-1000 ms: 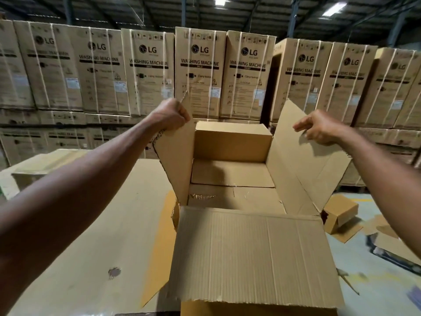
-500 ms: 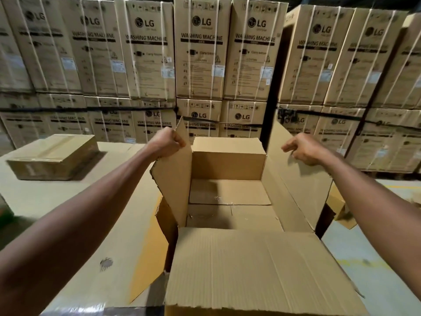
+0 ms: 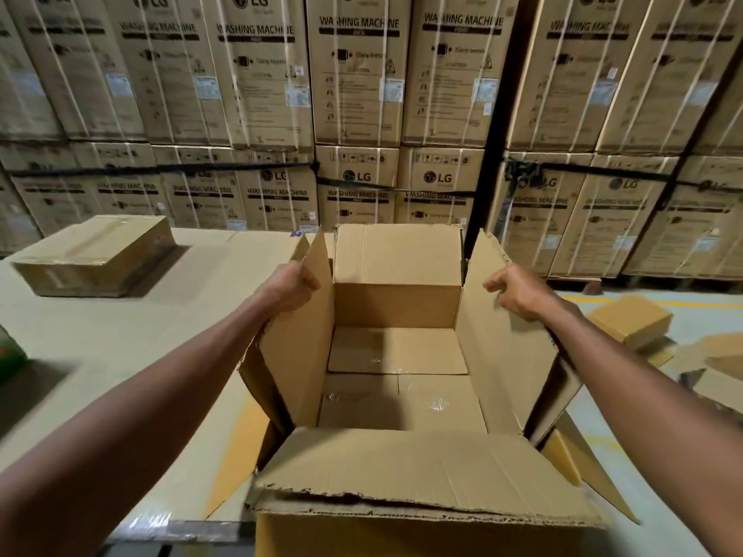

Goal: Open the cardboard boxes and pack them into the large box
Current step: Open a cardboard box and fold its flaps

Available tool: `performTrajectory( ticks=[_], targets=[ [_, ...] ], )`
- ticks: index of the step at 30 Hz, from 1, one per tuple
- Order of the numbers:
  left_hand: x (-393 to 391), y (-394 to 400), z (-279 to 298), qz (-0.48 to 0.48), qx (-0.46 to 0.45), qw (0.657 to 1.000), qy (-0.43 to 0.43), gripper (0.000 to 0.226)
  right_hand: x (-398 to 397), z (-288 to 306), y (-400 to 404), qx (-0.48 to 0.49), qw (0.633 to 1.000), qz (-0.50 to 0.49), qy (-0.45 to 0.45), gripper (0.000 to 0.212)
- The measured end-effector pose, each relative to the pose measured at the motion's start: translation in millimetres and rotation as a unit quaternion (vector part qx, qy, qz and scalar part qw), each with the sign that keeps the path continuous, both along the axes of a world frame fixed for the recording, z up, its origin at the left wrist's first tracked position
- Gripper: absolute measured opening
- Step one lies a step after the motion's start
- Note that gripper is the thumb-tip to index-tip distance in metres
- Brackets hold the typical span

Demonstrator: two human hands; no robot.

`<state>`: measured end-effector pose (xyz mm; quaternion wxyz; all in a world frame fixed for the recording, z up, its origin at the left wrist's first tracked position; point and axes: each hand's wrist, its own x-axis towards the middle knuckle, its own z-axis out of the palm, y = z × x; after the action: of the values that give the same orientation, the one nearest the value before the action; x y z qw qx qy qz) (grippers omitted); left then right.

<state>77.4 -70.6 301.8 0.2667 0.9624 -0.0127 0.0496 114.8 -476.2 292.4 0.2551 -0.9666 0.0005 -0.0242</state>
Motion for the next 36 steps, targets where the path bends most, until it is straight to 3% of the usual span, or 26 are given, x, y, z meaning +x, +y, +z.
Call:
performTrajectory(
  ticks=[13, 18, 23, 30, 34, 36],
  targets=[
    [4, 1, -41, 0.01, 0.08, 0.996, 0.031, 0.048, -20, -25, 8, -0.065, 0.998, -0.014, 0.02, 0.051],
    [-6, -5, -38, 0.027, 0.168, 0.985, -0.031, 0.057, -45, -6, 20, -0.219, 0.975, -0.005, 0.032, 0.039],
    [-18, -15, -29, 0.002, 0.256, 0.959, -0.125, 0.057, -62, 0, 43, -0.403, 0.914, 0.019, -0.049, 0.014],
    [-33, -26, -33, -0.061, 0.191, 0.978, -0.055, 0.06, -77, -17, 50, -0.408, 0.911, 0.052, -0.032, 0.022],
    [-48, -31, -32, -0.087, 0.164, 0.982, -0.04, 0.051, -94, -13, 48, -0.327, 0.943, 0.052, -0.041, 0.029],
    [-57, -32, -31, -0.096, 0.134, 0.986, -0.037, 0.049, -105, -6, 50, -0.238, 0.968, 0.05, -0.059, 0.032]
  ],
)
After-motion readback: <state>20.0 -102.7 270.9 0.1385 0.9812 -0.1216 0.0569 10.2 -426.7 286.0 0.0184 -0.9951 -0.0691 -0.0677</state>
